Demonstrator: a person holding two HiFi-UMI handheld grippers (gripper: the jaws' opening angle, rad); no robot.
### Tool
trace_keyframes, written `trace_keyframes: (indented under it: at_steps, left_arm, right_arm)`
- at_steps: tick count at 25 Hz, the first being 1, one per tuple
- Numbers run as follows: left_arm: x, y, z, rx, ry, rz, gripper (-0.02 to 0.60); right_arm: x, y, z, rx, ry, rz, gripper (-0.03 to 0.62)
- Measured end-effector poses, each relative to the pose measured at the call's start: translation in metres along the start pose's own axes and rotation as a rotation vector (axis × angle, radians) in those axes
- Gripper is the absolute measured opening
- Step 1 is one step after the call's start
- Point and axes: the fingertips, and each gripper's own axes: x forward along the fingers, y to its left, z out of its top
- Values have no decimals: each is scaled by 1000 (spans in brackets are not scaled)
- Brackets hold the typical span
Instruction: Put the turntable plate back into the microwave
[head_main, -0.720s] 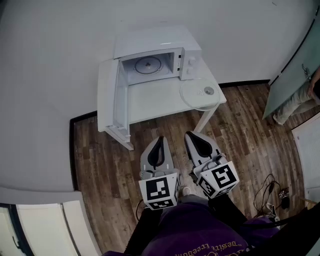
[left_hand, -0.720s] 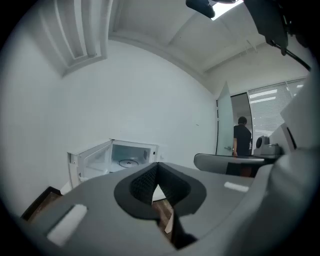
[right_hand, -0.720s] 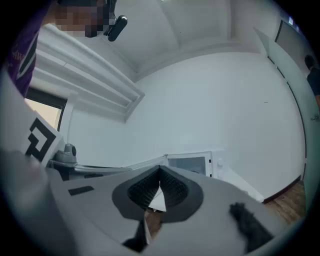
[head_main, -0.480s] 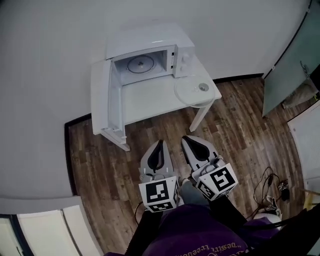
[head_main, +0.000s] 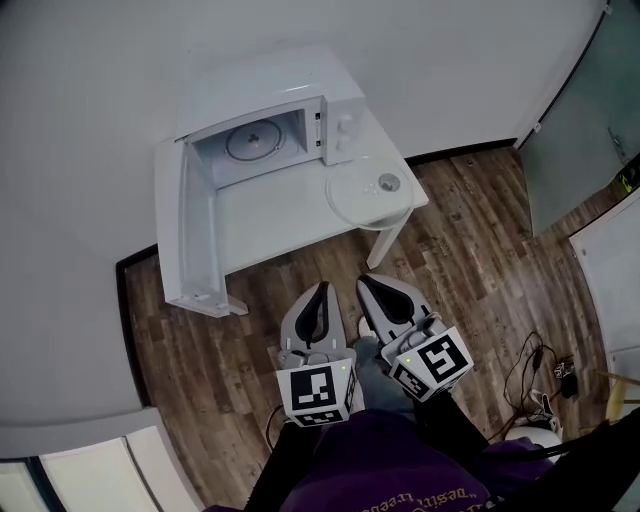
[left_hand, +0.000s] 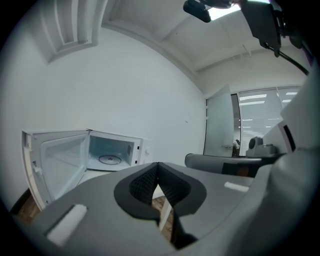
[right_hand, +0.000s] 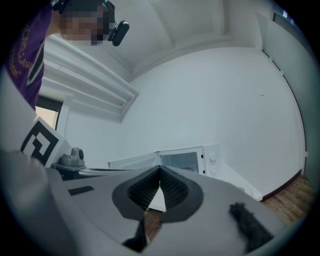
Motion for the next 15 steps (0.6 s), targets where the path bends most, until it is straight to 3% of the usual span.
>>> trace_keyframes:
  at_steps: [3,7,15]
  left_arm:
    - [39,5,4,32,0,51,3]
    - [101,-8,-1,62,41,27,4]
    - [196,-27,-3,-27,79,44,5]
  right_arm:
    - [18,-35,0,10,9,20,6]
    - [38,-94,-1,8,38,13,7]
    - [71,-184,0,25,87,68,7]
